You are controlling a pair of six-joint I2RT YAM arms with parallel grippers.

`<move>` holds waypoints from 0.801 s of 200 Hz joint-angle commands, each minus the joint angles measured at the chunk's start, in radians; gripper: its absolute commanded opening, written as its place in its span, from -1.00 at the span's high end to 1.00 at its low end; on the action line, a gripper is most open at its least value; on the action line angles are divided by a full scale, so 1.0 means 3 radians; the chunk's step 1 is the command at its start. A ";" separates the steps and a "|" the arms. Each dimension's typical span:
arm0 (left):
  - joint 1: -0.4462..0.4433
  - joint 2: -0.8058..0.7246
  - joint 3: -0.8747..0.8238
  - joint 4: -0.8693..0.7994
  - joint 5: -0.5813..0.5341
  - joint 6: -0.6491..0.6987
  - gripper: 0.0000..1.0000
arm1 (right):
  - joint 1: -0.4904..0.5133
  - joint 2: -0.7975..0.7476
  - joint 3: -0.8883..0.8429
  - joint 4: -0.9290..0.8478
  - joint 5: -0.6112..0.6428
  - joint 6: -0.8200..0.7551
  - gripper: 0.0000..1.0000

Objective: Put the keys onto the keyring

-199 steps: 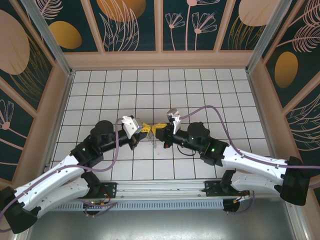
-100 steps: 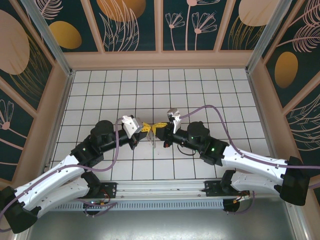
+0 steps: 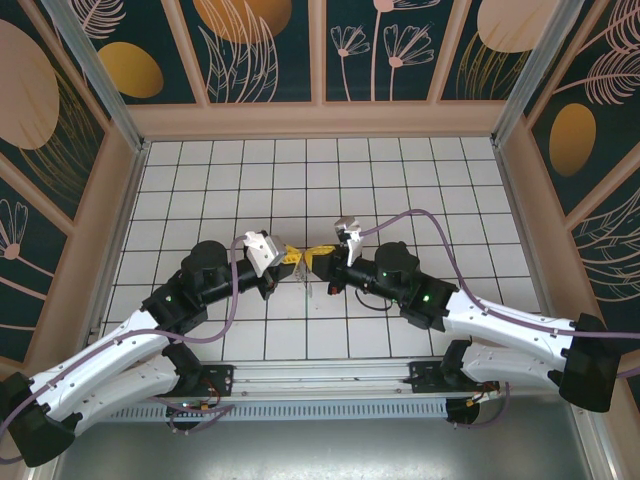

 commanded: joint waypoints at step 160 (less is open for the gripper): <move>-0.0011 -0.0135 -0.0042 0.0237 0.0225 0.0001 1.00 | -0.0149 0.0021 0.0041 -0.0088 0.0027 0.0079 1.00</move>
